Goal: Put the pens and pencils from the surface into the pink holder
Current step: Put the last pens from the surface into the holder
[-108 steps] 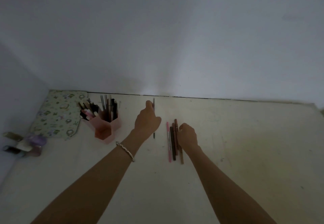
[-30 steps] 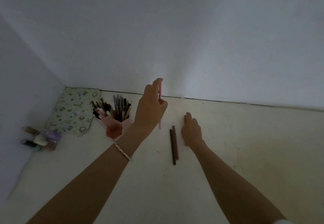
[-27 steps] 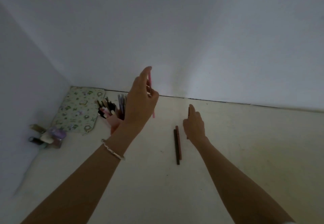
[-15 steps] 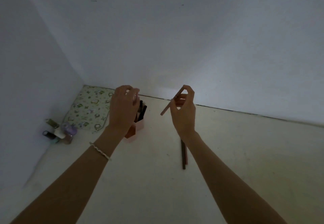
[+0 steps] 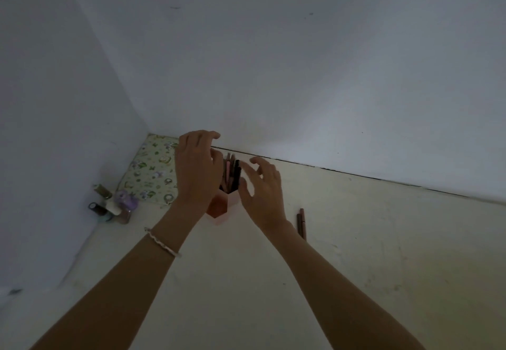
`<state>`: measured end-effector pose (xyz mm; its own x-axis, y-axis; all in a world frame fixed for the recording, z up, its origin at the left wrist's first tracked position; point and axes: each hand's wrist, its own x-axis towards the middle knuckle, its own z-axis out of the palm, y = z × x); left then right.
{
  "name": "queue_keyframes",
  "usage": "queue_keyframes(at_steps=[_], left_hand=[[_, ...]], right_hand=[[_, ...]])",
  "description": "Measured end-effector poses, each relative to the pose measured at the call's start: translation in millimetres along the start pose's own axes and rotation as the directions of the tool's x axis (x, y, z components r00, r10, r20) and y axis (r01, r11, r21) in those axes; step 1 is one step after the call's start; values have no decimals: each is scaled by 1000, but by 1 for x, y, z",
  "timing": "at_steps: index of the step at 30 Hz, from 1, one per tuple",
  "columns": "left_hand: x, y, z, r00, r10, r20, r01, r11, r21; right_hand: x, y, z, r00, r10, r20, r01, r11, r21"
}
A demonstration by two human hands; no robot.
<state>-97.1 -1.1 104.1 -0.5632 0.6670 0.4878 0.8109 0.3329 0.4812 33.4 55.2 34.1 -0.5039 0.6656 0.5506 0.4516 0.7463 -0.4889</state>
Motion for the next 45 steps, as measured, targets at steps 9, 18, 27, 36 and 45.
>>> queue_keyframes(at_steps=[9,18,27,36,45], left_hand=[[-88,82,82,815,-15,580,47,998,-39],[-139,101,137,597,-219,772,179,974,139],[-89,104,122,803,-5,596,38,998,-43],[-43,111,76,936,99,338,19,944,-329],[0,26,13,997,76,35,-65,966,-252]], right_hand=[[-10,70,-58,894,386,-229,-373,923,98],[-58,112,-101,840,508,-190,-515,857,15],[-73,121,-100,787,600,-144,-600,799,46],[-88,120,-77,524,795,306,-667,606,-433],[-13,54,-62,799,590,111,-597,759,261]])
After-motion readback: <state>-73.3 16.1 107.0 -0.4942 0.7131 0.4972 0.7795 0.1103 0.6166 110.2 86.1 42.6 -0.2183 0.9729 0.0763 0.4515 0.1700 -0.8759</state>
